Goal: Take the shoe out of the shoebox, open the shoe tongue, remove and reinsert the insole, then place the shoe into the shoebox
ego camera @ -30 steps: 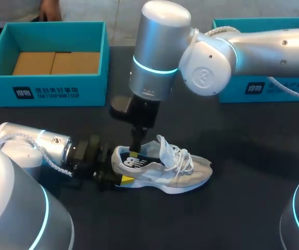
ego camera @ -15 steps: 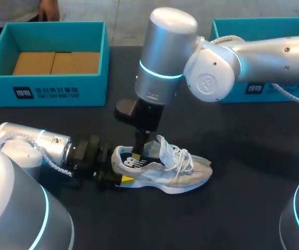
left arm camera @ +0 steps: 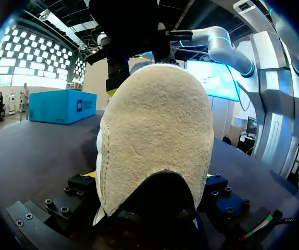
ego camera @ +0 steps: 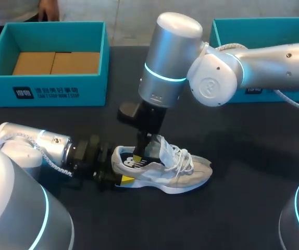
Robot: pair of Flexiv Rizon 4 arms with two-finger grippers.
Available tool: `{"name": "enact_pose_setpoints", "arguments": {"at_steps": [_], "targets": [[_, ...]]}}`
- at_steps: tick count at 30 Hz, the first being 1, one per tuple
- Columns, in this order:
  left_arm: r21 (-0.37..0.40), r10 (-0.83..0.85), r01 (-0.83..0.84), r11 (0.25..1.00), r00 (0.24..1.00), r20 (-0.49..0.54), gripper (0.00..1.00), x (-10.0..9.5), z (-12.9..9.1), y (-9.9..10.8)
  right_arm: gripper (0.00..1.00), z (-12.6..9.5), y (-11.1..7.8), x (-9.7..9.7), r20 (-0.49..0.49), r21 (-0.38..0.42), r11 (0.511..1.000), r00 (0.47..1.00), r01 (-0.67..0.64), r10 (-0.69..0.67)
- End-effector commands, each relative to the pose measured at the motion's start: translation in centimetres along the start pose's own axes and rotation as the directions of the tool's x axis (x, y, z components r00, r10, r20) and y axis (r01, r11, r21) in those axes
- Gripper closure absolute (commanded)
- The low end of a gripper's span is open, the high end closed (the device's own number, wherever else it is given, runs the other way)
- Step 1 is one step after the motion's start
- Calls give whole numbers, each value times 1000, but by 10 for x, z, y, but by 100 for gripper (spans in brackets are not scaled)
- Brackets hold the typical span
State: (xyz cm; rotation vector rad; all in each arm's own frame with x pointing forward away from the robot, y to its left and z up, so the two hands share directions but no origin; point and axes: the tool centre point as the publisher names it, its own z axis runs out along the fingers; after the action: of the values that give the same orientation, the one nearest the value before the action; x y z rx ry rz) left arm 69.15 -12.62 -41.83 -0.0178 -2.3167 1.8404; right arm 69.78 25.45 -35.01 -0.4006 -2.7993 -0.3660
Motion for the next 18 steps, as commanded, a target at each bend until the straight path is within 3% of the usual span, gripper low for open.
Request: {"name": "enact_pose_setpoints", "arguments": {"at_steps": [1, 3, 11, 16, 18], "targets": [[-1, -1, 1, 1000, 1000, 1, 100, -2, 0, 3, 74, 6, -2, -2, -15, -15, 1000, 1000, 2, -2], [-1, -1, 1, 1000, 1000, 1, 100, -2, 0, 3, 81, 8, -3, -3, -19, -21, 1000, 1000, 4, -5], [-1, -1, 1, 1000, 1000, 1, 100, -2, 0, 3, 85, 10, -6, -2, -40, -26, 1000, 999, 6, -7], [-1, -1, 1, 1000, 1000, 1, 100, -2, 0, 3, 100, 10, -6, -2, -45, -34, 999, 999, 15, -17], [-1, -1, 1, 1000, 1000, 1, 100, -2, 0, 3, 100, 10, -7, -2, -42, -39, 999, 999, 22, -23]]}}
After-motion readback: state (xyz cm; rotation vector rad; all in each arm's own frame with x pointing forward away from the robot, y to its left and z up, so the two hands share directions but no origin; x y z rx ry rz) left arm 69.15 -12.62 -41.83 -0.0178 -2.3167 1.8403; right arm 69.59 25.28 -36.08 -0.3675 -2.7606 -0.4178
